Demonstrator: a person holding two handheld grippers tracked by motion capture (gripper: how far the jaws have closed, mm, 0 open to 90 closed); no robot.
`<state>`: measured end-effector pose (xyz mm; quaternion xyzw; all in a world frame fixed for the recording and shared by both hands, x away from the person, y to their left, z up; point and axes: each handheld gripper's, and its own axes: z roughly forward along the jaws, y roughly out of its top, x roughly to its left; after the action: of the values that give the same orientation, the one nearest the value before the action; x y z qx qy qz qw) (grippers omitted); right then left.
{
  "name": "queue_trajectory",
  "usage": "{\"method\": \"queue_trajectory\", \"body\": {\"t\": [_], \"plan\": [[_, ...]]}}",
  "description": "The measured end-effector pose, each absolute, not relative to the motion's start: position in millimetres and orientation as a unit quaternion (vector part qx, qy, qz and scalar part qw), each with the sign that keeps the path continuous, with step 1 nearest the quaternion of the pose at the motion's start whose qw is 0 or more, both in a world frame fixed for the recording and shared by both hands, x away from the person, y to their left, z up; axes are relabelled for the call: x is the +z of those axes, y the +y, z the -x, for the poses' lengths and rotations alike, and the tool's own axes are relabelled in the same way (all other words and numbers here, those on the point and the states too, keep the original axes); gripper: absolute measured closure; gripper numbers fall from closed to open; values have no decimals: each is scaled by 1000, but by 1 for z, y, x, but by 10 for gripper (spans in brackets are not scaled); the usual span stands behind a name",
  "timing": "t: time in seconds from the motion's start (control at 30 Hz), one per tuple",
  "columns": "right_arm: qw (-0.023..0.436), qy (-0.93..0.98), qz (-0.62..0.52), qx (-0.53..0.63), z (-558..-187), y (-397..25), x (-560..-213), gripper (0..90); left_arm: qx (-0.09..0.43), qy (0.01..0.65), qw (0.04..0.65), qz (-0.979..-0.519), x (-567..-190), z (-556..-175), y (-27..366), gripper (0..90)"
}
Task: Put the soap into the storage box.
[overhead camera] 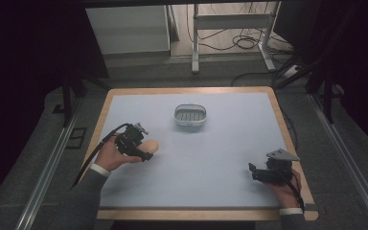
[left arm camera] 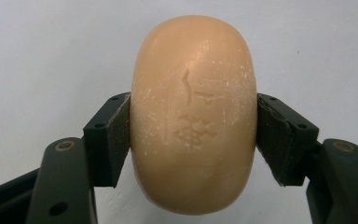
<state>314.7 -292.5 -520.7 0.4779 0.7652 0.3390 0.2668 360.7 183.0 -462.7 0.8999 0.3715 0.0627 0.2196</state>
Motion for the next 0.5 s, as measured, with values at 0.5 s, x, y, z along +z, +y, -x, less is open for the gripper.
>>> {"method": "queue_trajectory", "body": {"t": [0.5], "plan": [[268,765,-479,338,-315,-294,-521,76,67,375,216,-899,-460,-373,183,328]]}}
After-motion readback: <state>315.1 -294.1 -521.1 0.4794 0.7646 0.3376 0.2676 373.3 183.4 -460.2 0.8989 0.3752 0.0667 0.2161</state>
